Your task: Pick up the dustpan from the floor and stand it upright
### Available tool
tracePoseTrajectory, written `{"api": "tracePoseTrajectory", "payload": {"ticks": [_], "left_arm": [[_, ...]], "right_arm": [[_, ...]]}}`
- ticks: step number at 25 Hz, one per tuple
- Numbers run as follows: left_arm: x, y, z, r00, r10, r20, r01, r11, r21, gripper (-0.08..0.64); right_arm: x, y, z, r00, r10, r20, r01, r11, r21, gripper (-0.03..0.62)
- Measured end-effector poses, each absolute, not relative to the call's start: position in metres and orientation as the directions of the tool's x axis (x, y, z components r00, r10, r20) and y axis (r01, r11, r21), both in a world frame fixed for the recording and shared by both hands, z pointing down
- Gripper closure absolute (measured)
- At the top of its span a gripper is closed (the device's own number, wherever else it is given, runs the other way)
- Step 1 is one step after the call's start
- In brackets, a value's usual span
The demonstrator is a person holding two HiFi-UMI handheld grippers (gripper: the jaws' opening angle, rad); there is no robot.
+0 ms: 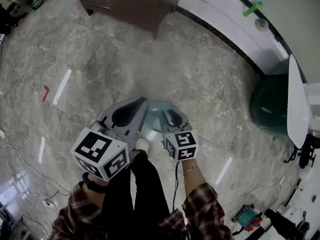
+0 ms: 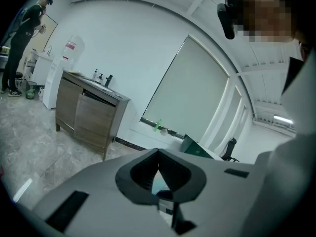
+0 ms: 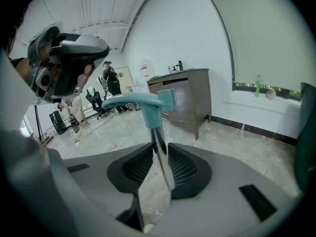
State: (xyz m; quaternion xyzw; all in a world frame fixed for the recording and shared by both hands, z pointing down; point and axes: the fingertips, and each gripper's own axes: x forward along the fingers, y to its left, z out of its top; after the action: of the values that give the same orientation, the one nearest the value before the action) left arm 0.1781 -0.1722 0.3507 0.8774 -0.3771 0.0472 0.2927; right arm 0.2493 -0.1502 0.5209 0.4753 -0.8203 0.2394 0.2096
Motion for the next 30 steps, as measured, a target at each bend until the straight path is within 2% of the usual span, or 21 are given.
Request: {"api": "tracePoseTrajectory", "payload": {"ticks": [6, 11, 18, 30], "left_arm": [[0.162, -0.169, 0.348, 0.707, -0.639, 0.302, -0.692, -0.540, 0.479, 0.551], [0.153, -0.164, 0.340, 0.704, -0.641, 0.305, -0.694, -0.530, 0.487, 0.551], [0.143, -0.148, 0.296, 0.718, -0.625, 0.305, -0.682, -0.547, 0.485, 0.551], [0.163, -0.115, 0.165, 0.781, -0.590, 0.206, -0.616, -0.670, 0.415, 0.551]], "right_arm": [[0.249, -0.140, 0.511, -0.451, -0.672, 0.587, -0.887, 0.410, -0.212, 0.502], [0.251, -0.126, 0.481, -0.456, -0.671, 0.584, -0.890, 0.351, -0.292, 0.501], [0.241, -0.115, 0.372, -0.485, -0.733, 0.477, -0.862, 0.308, -0.403, 0.502], [0.239, -0.116, 0.191, -0.517, -0.784, 0.345, -0.837, 0.378, -0.395, 0.502]]}}
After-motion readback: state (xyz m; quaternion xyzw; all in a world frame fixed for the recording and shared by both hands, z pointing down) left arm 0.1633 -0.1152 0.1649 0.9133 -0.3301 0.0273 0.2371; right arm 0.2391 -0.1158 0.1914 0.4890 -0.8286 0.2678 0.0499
